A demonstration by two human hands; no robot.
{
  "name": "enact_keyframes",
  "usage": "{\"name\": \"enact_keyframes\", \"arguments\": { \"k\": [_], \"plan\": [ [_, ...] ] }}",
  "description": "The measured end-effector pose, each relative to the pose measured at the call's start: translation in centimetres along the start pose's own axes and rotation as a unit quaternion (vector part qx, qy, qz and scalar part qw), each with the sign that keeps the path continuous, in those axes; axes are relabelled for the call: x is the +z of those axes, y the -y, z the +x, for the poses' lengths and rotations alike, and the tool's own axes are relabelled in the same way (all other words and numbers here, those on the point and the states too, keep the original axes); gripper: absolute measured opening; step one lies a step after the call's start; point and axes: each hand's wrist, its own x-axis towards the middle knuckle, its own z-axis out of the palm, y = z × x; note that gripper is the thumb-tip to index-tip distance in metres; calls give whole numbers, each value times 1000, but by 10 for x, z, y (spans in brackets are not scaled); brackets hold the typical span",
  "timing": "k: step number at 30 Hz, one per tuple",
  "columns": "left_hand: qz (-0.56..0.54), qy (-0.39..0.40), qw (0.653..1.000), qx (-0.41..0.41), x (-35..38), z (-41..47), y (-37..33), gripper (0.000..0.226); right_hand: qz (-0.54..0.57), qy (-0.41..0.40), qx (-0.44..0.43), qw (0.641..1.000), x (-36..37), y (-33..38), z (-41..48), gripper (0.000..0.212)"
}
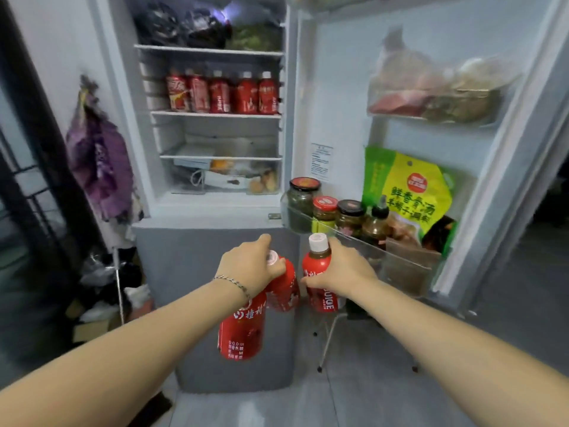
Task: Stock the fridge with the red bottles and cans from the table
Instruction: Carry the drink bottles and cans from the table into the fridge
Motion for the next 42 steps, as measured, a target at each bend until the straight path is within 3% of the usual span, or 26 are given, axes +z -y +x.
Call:
{"name": "enact_keyframes", "arguments": {
  "k": [8, 17, 24, 31, 35, 37, 40, 41, 42],
  "plan": [
    [-28, -89, 993, -69, -28, 132, 96, 27, 24, -39, -97, 994, 11, 95, 157, 81],
    [4, -195, 980, -26, -101, 307, 186, 29, 92, -183, -110, 973, -9, 207, 321, 65],
    [43, -315, 947, 37, -166, 434, 203, 33, 174, -338, -103, 919, -70, 261, 439, 70],
    [144, -317, 935, 66, -173, 518, 200, 37, 13, -315, -93, 944, -79, 279, 524, 69],
    [166, -293, 940, 60, -161, 556, 210, 39, 25, -278, -80, 957, -62, 274, 564, 70],
    [182, -286, 939, 66, -161, 564, 212, 40, 46, -342, -94, 934, -50, 278, 569, 70],
    [182, -291, 935, 86, -162, 575, 215, 42, 91, -491, -236, 833, -29, 295, 565, 63],
    [173, -297, 934, 97, -162, 578, 217, 42, 99, -484, -297, 817, -23, 301, 564, 63],
    [162, -302, 933, 109, -162, 581, 218, 42, 112, -435, -346, 824, -19, 306, 562, 65]
  ]
}}
